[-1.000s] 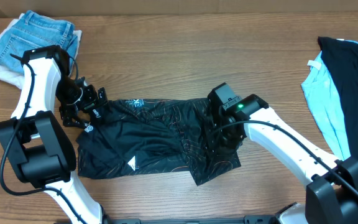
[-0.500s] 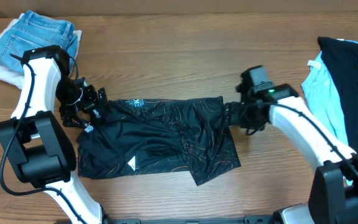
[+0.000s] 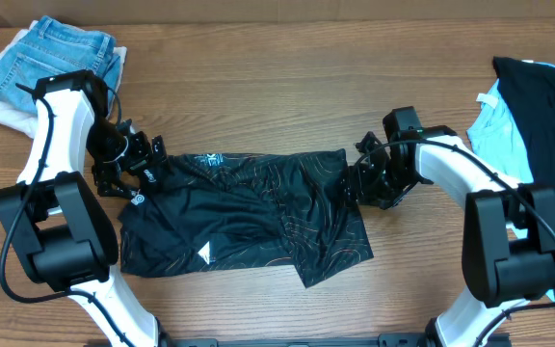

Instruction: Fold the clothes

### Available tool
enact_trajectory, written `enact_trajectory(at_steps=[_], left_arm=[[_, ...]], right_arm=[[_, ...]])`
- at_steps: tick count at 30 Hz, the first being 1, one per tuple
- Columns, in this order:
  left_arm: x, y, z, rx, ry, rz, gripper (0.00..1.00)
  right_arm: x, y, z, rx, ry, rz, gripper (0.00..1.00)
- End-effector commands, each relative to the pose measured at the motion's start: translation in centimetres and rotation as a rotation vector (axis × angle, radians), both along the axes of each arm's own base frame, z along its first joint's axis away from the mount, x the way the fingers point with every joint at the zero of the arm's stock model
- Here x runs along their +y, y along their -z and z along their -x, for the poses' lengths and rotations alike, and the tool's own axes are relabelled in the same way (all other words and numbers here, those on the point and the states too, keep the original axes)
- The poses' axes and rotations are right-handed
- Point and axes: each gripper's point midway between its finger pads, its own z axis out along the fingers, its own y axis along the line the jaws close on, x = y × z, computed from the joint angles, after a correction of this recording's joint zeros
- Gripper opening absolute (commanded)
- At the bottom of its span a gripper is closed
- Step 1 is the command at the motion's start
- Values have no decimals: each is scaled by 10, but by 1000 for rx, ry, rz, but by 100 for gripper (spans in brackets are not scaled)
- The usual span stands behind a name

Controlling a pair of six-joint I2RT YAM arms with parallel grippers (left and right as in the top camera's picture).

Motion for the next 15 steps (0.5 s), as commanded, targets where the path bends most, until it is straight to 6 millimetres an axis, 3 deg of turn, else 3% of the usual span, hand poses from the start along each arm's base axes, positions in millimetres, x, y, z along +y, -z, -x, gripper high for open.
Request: enact_trajectory(at_steps=[1,5,9,12,15], left_arm=[[-1,0,-5,-15,26,0,100],[-1,0,-5,-18,25,0,100],[-1,0,-6,-19,25,0,100],[-1,0,-6,-19,25,0,100],[-1,0,-6,-19,25,0,100]], right_arm=[[13,0,6,22,-32,-96,73],[19,16,16,81,-26,-141,68],[20,34,25,126,-5,-155,30],[20,37,25,147,25,-150,4],[18,38,18,152,77,-132,4]])
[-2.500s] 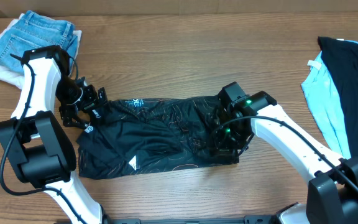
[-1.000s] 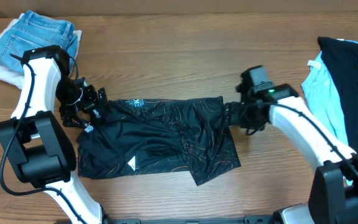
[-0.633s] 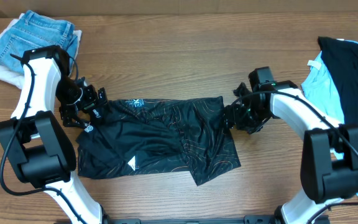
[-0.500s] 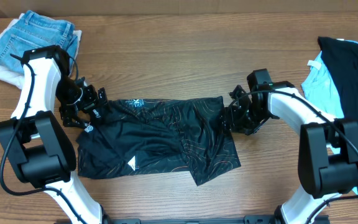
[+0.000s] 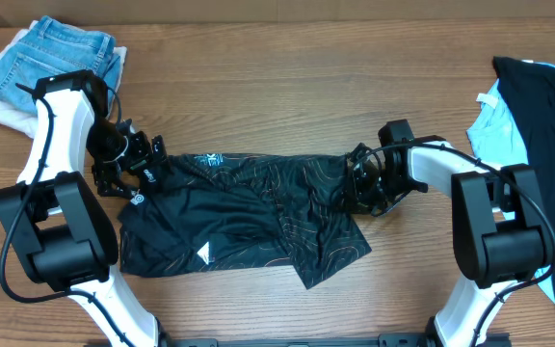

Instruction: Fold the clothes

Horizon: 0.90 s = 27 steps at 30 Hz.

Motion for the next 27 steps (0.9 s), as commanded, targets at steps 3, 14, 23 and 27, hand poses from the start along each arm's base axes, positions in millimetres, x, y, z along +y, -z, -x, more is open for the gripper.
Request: enact_trajectory(at_steps=[3,14,23,27], left_arm=[[-1,0,-5,-15,26,0,100],[-1,0,-5,-15,25,0,100],[-1,0,-5,-15,25,0,100],[-1,0,-5,-15,25,0,100]], right_arm=[[-20,23,-3,83,125,126,4],[-113,-1,-24,66,374,286,4],[-153,-49,-31,-7,478,389,4],[-147,-81,-36,-65,499,394,4]])
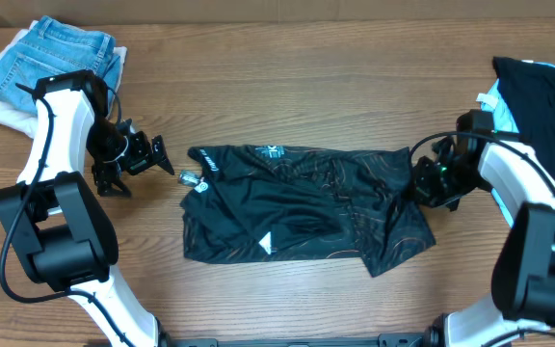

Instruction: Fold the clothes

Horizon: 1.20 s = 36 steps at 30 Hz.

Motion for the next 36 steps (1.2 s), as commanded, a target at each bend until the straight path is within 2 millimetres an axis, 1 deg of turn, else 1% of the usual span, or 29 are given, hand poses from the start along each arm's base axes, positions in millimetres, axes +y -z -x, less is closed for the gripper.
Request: enact_trajectory(at_steps=[1,2,4,8,10,13,17,20,24,28,29,30,31,32,33,36], left_arm=[[-1,0,-5,-15,25,0,100],[-1,0,-5,-15,26,0,100],[-1,0,-5,-16,25,0,100],[-1,0,-5,-18,25,0,100],[-1,0,-5,-18,25,0,100],[-1,0,-5,-18,25,0,100],[-1,0,-5,-18,26,0,100],[-1,0,-5,-18,26,0,100],[-1,0,-5,-17,26,0,100],[-1,0,-5,-18,26,0,100],[-1,0,-5,-17,26,0,100],[-1,0,-5,-17,26,0,100],[-1,0,-5,-17,26,0,100],[-1,0,-5,-17,25,0,100],[-1,0,-5,-17,26,0,100],[-1,0,-5,-18,26,0,100]], right_arm=[[0,-43,-20,-127,17,61,4],[5,-50,-20,-145,12,67,4],[12,-57,-19,-158,8,97,4],[28,-53,-13,-127,3,174,4],[43,-52,-12,-125,-2,195,4],[72,-53,-11,-140,-28,187,4],[111,-54,-4,-155,-60,181,4],[133,-52,-1,-182,-67,211,4],[173,-43,5,-200,-104,192,4],[205,-25,12,-198,-162,179,5],[211,-19,14,-193,-180,181,8],[216,-14,17,-187,-195,185,18],[216,-11,19,-183,-203,195,34],[215,-9,20,-178,-207,209,55],[214,-9,20,-175,-206,213,60],[198,-22,13,-177,-172,259,60]])
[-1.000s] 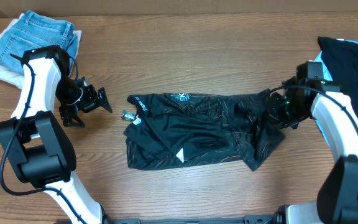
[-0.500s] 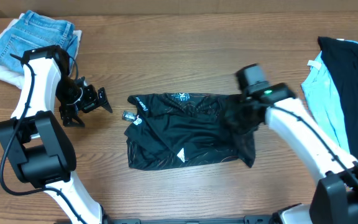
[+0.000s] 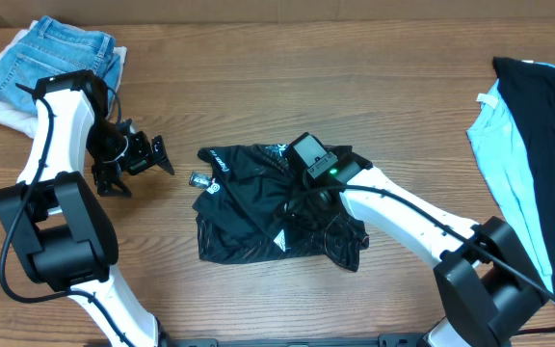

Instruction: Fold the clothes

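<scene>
The black shorts [image 3: 249, 226] with a thin line pattern lie bunched in the middle of the table, their right part doubled over to the left. My right gripper [image 3: 295, 200] is down on the cloth near its middle, under the wrist with the green light, and appears shut on a fold of the shorts. My left gripper [image 3: 162, 156] stands open a little left of the shorts, touching nothing. A small tag [image 3: 200, 179] sticks out at the shorts' left edge.
Folded blue jeans [image 3: 66, 48] rest on a white cloth at the back left corner. A black garment [image 3: 547, 116] and a light blue one [image 3: 497, 125] lie at the right edge.
My right gripper was at the shorts' right end near the right side of the table and is now over their middle. The shorts are shorter and doubled over. The left arm has not moved.
Both grippers were at the ends of the spread shorts, left one at the left edge, right one at the right. Then the shorts lay further right, clear of the open left gripper. Now the right end lies over the middle.
</scene>
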### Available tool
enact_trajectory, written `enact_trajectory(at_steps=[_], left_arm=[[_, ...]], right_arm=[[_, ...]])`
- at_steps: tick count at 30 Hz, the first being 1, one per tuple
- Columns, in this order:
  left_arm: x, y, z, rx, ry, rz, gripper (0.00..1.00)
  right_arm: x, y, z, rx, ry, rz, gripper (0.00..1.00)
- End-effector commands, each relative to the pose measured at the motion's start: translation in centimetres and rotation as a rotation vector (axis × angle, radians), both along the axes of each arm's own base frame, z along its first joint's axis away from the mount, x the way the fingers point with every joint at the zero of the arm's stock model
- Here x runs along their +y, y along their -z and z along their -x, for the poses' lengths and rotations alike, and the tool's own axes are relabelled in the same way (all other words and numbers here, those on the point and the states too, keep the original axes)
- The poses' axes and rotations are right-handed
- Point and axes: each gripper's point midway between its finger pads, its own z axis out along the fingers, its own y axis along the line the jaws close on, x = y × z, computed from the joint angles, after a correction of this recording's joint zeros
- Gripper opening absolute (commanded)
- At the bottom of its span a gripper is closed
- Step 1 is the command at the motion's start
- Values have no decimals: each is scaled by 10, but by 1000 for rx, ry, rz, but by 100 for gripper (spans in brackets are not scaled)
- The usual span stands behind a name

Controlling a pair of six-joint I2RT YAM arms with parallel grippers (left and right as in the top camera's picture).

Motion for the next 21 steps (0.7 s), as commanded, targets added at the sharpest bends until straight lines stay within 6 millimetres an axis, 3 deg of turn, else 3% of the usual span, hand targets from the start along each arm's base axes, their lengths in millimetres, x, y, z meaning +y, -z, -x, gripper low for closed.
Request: enact_trajectory(at_steps=[1,4,6,9,12,16,21], left_arm=[[-1,0,-5,-16,26,0,100],[-1,0,-5,-16,26,1,100],[-1,0,-5,-17,26,1,100],[-1,0,-5,-17,26,1,100],[-1,0,-5,-17,26,0,100],[-1,0,-5,-17,26,0,100],[-1,0,-5,-16,26,1,100]], right_arm=[[-20,-30,-25,-74,71,45,60],[-41,-60,-40,-109,95,81,63],[-50,-77,-50,-129,89,79,74],[-65,-88,-63,-136,139,67,76],[-73,-85,-67,-119,168,51,75],[-67,-75,-72,-99,143,24,75],[-61,-48,-69,-15,144,25,75]])
